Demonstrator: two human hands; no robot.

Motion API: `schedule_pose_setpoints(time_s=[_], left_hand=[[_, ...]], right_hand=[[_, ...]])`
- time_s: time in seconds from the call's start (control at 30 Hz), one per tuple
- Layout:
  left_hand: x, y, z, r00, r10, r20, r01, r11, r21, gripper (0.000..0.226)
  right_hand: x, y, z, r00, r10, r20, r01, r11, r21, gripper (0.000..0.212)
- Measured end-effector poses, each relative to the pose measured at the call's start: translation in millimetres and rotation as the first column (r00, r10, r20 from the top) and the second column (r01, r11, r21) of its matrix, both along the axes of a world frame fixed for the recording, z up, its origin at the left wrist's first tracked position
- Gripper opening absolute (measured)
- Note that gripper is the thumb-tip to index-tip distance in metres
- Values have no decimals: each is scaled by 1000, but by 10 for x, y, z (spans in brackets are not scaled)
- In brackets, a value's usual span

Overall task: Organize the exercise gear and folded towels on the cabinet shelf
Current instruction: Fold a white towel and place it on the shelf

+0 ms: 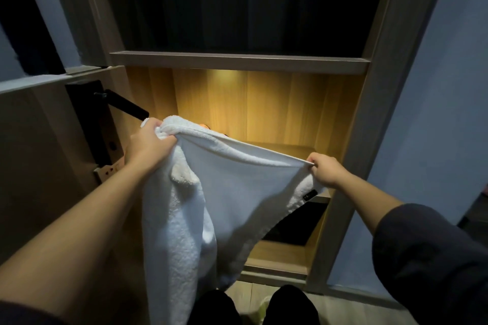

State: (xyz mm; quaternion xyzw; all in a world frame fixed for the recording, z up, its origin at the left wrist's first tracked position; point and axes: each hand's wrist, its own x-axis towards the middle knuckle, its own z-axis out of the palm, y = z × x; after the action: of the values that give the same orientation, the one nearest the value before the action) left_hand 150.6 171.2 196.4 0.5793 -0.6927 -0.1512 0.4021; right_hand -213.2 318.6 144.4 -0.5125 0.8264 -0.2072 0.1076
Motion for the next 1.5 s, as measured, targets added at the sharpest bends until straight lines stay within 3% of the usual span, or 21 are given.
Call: schedule_pose_setpoints(time_s=[0.1,0.23,0.4,0.47,0.53,0.63,0.77,0.87,0.93,1.03,1.13,1.23,1.3,1.43,1.5], left_hand=[[-10,-31,-30,1000,9,-23,-9,1000,10,25],[-171,11,-12,994,-84,-75,86,996,27,24],[-492,286,54,935,-334,-121,341,939,44,34],[-606,409,74,852,-488,-189,501,865,21,30],[-655,491,81,786,-582,-209,596,803,3,30],[-648,508,61,762,-610,-217,624,781,-4,44],[-645,434,-22,860,-441,-258,454,891,-10,70],[-588,364,-41,903,-313,-294,342,939,50,71],[-537,352,-32,916,-300,-266,317,948,22,63],[-537,436,1,856,-460,-235,438,888,-141,44],[-592,610,84,716,-632,-296,593,775,-220,38],[-611,685,208,634,-704,-319,675,705,-215,38],[-572,670,277,643,-709,-290,691,700,-181,40],[-487,590,246,742,-639,-202,628,768,-122,50],[-461,586,211,784,-602,-153,588,798,-132,46]], right_hand=[[40,-9,42,992,-26,124,49,982,-184,19],[425,-33,277,943,150,296,-19,915,-404,20],[1075,-35,521,745,522,415,-359,839,-409,63],[1238,-80,553,694,596,404,-437,794,-422,61],[1323,-124,597,730,590,347,-445,794,-414,41],[1332,-133,613,786,498,367,-312,832,-459,21],[1226,-163,608,856,327,400,-109,872,-478,19],[1048,-177,624,942,129,309,0,923,-384,25],[961,-136,656,948,69,311,63,916,-396,33],[957,-92,743,928,229,292,-67,877,-475,49],[1053,-92,822,878,435,200,-332,854,-400,53],[1152,-95,877,801,562,208,-482,810,-335,28],[1193,-111,895,789,570,230,-486,807,-336,11],[1160,-191,899,910,409,66,-350,845,-403,20],[1112,-203,905,927,361,97,-290,859,-422,15]])
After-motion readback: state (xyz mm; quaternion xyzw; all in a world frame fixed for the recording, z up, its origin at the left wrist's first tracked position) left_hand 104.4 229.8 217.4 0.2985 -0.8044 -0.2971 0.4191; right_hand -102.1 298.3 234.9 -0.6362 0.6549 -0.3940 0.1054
